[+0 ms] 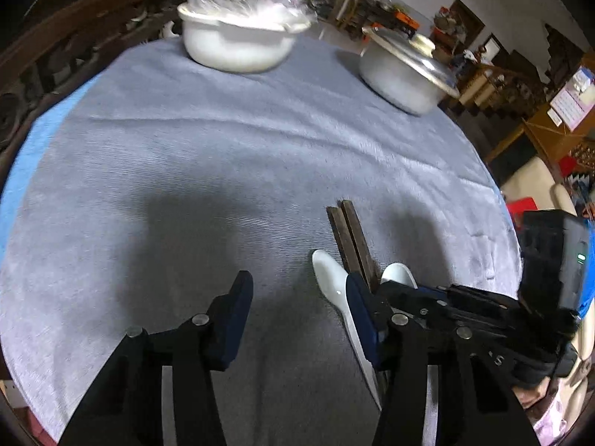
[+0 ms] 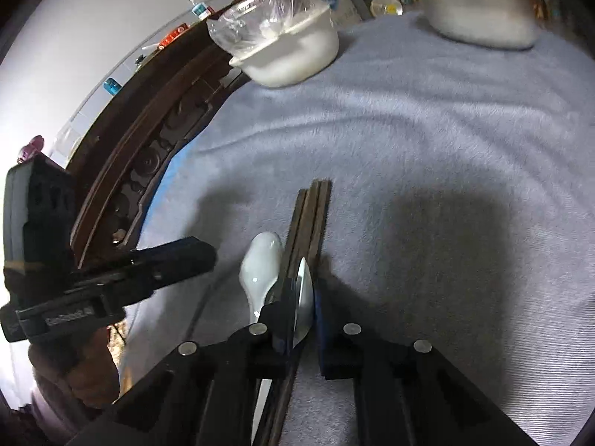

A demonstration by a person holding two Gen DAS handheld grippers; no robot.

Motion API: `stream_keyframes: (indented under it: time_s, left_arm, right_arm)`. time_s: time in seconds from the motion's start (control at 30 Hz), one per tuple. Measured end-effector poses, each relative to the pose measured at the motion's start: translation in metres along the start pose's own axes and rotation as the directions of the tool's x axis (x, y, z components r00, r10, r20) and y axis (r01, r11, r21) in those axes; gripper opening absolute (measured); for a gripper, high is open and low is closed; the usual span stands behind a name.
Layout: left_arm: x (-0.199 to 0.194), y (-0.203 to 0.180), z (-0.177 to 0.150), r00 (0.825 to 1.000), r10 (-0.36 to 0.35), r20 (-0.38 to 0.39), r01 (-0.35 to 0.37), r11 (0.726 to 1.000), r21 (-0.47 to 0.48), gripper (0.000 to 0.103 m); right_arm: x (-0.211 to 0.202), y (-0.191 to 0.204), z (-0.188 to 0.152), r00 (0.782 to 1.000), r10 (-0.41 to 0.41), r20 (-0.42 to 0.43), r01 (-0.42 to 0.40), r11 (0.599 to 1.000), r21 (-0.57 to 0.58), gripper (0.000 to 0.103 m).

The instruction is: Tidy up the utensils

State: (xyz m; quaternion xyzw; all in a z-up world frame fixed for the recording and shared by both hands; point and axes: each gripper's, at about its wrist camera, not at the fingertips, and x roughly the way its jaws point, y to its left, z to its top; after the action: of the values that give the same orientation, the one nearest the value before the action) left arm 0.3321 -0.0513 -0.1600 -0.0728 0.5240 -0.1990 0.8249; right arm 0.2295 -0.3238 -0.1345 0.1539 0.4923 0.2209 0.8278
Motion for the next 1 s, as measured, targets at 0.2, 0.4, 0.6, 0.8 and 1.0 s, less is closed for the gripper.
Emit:
stream_keyframes:
  time_s: [0.2,0.4,0.6,0.8,1.0]
  left_arm:
    - [0.024,-0.009,0.006,0.998,-0.024,-0.052,0.024,1.000,0.000,0.046]
    - [0.033,-0.016,0.010,0.998,-0.044,-0.046,0.044,0.999,0.003,0.017]
    - [0.017,-0.014,0.011,1.000,-0.027,0.013,0.027,1.000,-0.001,0.001]
    - [0.001,-0.007,0.005,0.999,-0.034,0.042,0.034,0.999,-0.014,0.001]
    - [0.011,-0.030,-0.008,0.998,0.058,0.000,-0.058,0.990,0.132,0.036]
  right_arm:
    - [-0.029,-0.021,-0.007,0.996,-0.037,0.085,0.031,0.997,0.064,0.009]
    - [-0.064,-0.050,-0.017,0.981,-0.058,0.185,0.026,0.985,0.172,0.009]
    - [-0.090,-0.063,-0.037,0.965,-0.063,0.255,-0.002,0.969,0.246,0.009]
    - [-0.115,-0.064,-0.057,0.938,-0.093,0.333,-0.010,0.956,0.294,0.009]
    - [-0.114,-0.067,-0.067,0.939,-0.090,0.331,-0.025,0.945,0.327,0.009]
